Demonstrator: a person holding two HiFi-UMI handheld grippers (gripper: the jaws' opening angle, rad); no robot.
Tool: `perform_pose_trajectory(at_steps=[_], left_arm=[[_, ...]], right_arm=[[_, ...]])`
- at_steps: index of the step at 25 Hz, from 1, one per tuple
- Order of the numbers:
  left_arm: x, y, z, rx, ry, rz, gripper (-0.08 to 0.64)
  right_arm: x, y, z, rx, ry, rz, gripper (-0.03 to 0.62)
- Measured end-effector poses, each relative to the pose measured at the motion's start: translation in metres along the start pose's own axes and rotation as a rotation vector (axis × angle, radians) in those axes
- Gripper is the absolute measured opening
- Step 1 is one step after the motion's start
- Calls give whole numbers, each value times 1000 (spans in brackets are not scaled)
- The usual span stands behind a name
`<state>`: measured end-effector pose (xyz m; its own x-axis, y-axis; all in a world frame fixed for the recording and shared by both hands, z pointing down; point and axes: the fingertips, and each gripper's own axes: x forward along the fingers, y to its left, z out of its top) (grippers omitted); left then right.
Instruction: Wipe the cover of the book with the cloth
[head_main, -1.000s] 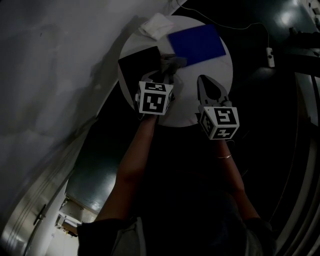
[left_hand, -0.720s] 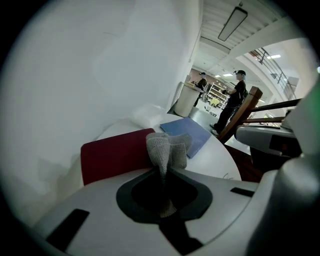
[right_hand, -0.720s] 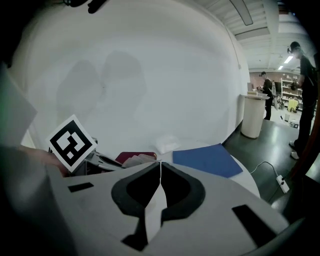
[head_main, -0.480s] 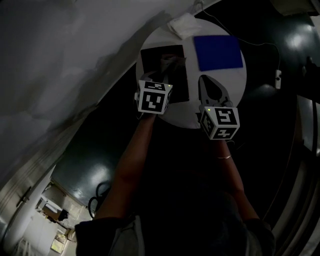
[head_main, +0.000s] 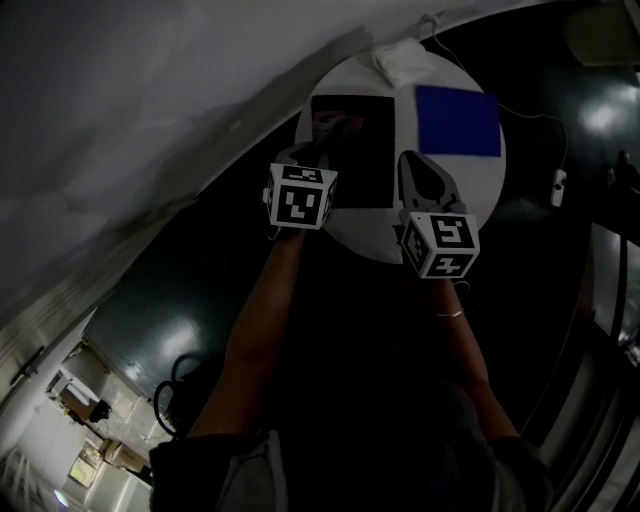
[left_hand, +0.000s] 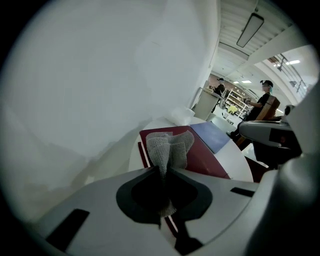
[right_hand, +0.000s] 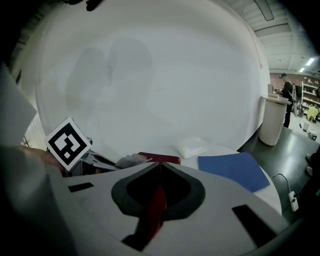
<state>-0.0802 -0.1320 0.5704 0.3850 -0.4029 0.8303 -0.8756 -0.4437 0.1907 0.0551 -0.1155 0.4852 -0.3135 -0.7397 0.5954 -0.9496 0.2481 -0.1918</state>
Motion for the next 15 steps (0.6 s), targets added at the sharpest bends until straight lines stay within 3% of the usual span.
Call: perform_pose_trajectory(at_steps=[8,15], left_arm=[[-20,25,-14,-49,-8,81,35],[-42,31,-20,-67,-24,131,35]], right_arm=[[-5,8,-1,-25,-9,29,29],[-26,-3,-3,-21,-20,6,29]])
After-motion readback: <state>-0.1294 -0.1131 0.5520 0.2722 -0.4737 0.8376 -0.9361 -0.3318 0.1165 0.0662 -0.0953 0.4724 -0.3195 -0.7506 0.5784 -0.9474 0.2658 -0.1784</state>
